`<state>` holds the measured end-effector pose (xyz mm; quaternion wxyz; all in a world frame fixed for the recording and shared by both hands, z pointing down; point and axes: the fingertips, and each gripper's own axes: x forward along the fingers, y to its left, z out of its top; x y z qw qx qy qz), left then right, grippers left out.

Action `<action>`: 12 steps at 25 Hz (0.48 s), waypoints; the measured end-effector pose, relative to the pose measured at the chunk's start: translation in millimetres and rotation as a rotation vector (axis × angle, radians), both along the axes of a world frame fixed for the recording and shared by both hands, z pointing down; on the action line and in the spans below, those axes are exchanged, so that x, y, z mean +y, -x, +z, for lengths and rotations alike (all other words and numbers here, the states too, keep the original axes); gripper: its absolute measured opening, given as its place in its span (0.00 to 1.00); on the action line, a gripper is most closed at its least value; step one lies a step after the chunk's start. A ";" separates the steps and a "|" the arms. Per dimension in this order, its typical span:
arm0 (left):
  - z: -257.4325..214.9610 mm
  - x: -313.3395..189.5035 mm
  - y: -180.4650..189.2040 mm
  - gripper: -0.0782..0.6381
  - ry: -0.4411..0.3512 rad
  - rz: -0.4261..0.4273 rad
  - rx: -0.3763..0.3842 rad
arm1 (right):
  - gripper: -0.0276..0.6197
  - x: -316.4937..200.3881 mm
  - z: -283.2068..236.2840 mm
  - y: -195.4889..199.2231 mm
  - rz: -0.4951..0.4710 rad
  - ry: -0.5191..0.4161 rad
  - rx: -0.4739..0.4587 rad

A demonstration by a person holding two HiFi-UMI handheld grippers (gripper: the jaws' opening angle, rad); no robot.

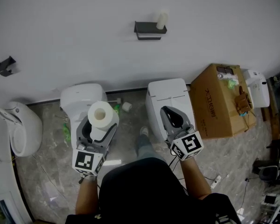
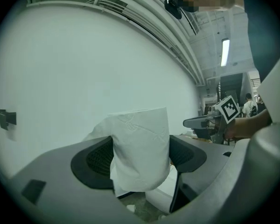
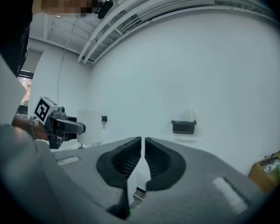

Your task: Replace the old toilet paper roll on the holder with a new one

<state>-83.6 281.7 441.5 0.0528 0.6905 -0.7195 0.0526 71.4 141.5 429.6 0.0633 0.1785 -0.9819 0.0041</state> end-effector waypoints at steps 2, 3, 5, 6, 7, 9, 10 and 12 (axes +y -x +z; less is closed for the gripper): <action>-3.3 -29.4 8.3 0.63 -0.007 -0.009 -0.010 | 0.07 -31.0 1.6 7.0 -0.005 0.009 0.004; -6.2 -44.0 10.9 0.63 -0.011 -0.015 -0.009 | 0.07 -46.4 2.3 9.9 -0.008 0.014 0.005; -13.1 -71.8 13.0 0.63 -0.012 -0.029 0.009 | 0.07 -75.7 3.3 15.5 -0.017 0.022 0.003; -16.3 -84.9 13.5 0.63 -0.010 -0.038 0.020 | 0.07 -89.6 3.5 18.1 -0.023 0.025 0.001; -18.8 -97.4 14.7 0.63 -0.010 -0.045 0.022 | 0.07 -103.3 3.4 20.7 -0.028 0.029 -0.001; -20.7 -121.1 18.7 0.63 -0.010 -0.049 0.000 | 0.07 -129.4 2.6 26.4 -0.039 0.036 -0.008; -21.3 -132.5 20.7 0.63 -0.008 -0.048 -0.012 | 0.07 -141.6 2.1 29.4 -0.046 0.039 -0.011; -25.7 -155.3 23.6 0.63 -0.001 -0.069 0.008 | 0.07 -164.2 2.1 35.0 -0.060 0.045 -0.014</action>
